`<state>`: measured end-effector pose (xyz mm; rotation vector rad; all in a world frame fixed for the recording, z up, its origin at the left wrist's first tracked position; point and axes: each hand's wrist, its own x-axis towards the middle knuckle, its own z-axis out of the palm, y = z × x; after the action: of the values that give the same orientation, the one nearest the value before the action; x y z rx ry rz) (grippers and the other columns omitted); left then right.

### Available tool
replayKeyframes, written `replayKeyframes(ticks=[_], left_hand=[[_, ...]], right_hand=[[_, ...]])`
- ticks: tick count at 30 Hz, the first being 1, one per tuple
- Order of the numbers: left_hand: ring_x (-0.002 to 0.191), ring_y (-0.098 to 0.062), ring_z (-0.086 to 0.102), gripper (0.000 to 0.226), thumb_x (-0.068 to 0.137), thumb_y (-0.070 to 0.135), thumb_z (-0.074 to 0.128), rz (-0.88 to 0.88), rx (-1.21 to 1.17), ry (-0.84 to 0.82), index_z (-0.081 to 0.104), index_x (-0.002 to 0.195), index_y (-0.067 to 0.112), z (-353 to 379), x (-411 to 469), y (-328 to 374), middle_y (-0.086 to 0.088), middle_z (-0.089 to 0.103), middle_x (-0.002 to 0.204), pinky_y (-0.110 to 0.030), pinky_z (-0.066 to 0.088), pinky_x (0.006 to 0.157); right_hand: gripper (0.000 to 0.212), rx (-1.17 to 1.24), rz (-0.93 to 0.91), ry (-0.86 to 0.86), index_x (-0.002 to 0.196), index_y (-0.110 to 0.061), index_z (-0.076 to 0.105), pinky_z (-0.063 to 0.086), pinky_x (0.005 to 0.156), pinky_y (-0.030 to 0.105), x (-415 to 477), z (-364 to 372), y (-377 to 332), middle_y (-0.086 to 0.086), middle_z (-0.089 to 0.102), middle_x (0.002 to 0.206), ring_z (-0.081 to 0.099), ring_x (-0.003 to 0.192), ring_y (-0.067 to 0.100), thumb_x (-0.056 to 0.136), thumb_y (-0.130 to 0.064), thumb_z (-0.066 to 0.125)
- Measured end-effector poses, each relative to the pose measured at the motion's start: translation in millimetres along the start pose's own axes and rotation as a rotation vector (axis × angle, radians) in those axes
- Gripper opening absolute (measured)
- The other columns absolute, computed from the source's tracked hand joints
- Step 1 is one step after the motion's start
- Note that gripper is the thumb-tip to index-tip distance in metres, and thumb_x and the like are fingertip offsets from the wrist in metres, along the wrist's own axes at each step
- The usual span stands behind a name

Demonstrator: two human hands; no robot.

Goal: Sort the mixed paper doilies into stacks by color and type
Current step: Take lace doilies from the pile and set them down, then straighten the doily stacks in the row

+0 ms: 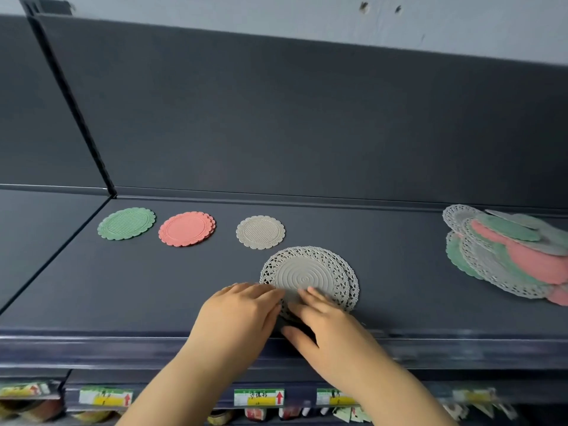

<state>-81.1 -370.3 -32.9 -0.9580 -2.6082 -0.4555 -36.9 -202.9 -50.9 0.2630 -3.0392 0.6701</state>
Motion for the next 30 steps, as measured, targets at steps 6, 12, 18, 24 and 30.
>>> replayKeyframes(ticks=[6,12,18,24,30], left_hand=[[0.074,-0.014,0.069,0.026,0.067,0.022,0.080,0.061,0.040,0.023,0.072,0.092,0.024,9.9,17.3,29.3,0.010,0.072,0.086,-0.026,0.054,0.062],[0.078,-0.015,0.069,0.028,0.070,0.024,0.078,0.129,0.052,0.016,0.072,0.097,0.023,30.8,49.2,76.2,0.009,0.072,0.090,-0.027,0.055,0.064],[0.089,-0.017,0.069,0.029,0.075,0.023,0.073,0.151,0.040,-0.013,0.071,0.105,0.020,66.0,98.3,151.2,0.005,0.072,0.100,-0.031,0.055,0.074],[0.091,-0.016,0.069,0.026,0.080,0.024,0.067,0.189,0.035,0.002,0.071,0.106,0.022,100.4,155.5,235.1,0.006,0.071,0.102,-0.031,0.055,0.076],[0.088,-0.014,0.069,0.034,0.083,0.031,0.045,0.174,0.041,0.043,0.072,0.103,0.024,126.7,201.2,306.2,0.009,0.072,0.098,-0.027,0.055,0.071]], right_hand=[[0.053,-0.019,0.040,0.095,0.140,-0.036,0.028,0.004,0.106,0.016,-20.0,-25.8,25.9,-0.014,0.015,0.153,0.004,0.139,0.000,0.091,-0.055,0.031],[0.052,-0.018,0.084,0.188,0.140,-0.039,0.025,0.007,0.104,0.013,-42.0,-57.0,75.8,-0.020,0.016,0.151,0.004,0.137,-0.005,0.091,-0.054,0.029],[0.049,-0.005,0.119,0.244,0.139,-0.037,0.029,0.008,0.104,0.010,-70.1,-99.1,156.0,-0.019,0.020,0.150,0.008,0.136,-0.005,0.092,-0.051,0.032],[0.043,-0.018,0.156,0.374,0.133,-0.028,0.044,0.021,0.102,0.012,-98.6,-155.9,251.7,-0.013,0.040,0.141,0.030,0.131,0.001,0.091,-0.040,0.045],[0.042,-0.022,0.176,0.391,0.131,-0.026,0.048,0.023,0.100,0.013,-120.6,-193.0,334.6,-0.012,0.045,0.138,0.035,0.128,0.001,0.090,-0.034,0.050]])
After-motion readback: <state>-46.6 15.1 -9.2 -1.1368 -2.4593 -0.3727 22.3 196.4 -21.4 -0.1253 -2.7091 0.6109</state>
